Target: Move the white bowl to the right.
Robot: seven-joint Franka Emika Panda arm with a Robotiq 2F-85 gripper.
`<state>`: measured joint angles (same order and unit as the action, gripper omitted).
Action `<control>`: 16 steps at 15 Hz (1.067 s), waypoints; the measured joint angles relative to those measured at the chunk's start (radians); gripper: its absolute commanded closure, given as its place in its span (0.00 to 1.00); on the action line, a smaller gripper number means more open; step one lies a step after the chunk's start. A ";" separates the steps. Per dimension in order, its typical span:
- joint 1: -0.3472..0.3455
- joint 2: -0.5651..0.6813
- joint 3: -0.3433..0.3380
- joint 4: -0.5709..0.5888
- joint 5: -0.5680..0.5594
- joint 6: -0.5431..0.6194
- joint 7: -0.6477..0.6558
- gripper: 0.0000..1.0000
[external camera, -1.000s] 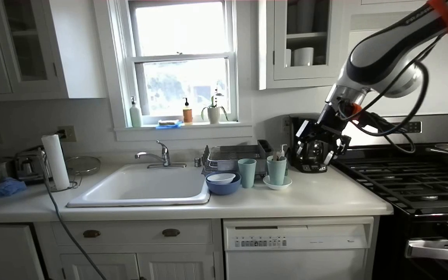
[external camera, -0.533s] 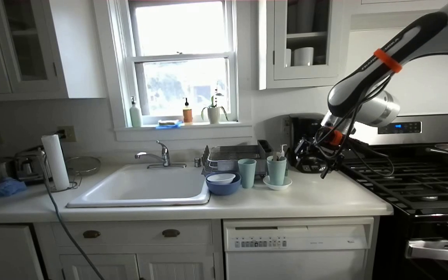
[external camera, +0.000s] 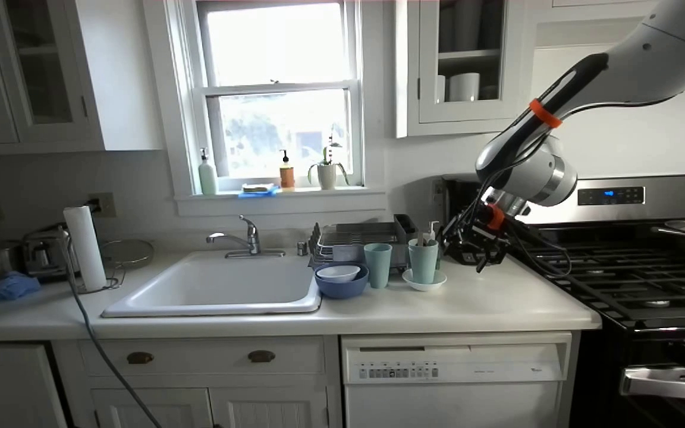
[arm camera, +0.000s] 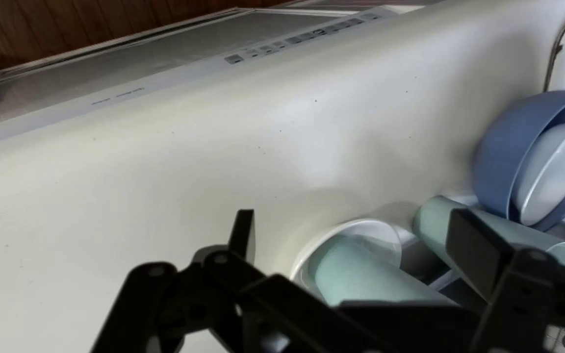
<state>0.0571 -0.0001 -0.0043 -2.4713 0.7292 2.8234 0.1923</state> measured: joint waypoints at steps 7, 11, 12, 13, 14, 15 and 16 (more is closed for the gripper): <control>0.000 0.015 0.000 0.015 0.005 0.000 -0.004 0.00; -0.005 0.054 -0.003 0.036 0.007 0.000 -0.012 0.00; -0.009 0.072 -0.004 0.051 0.015 0.001 -0.024 0.00; -0.013 0.091 -0.004 0.068 0.032 0.001 -0.043 0.00; -0.018 0.111 -0.004 0.088 0.059 0.001 -0.070 0.00; -0.025 0.132 -0.004 0.110 0.092 0.001 -0.102 0.00; -0.034 0.154 -0.004 0.133 0.124 0.000 -0.136 0.00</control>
<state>0.0231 0.1541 -0.0084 -2.3386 0.8535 2.8235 0.0567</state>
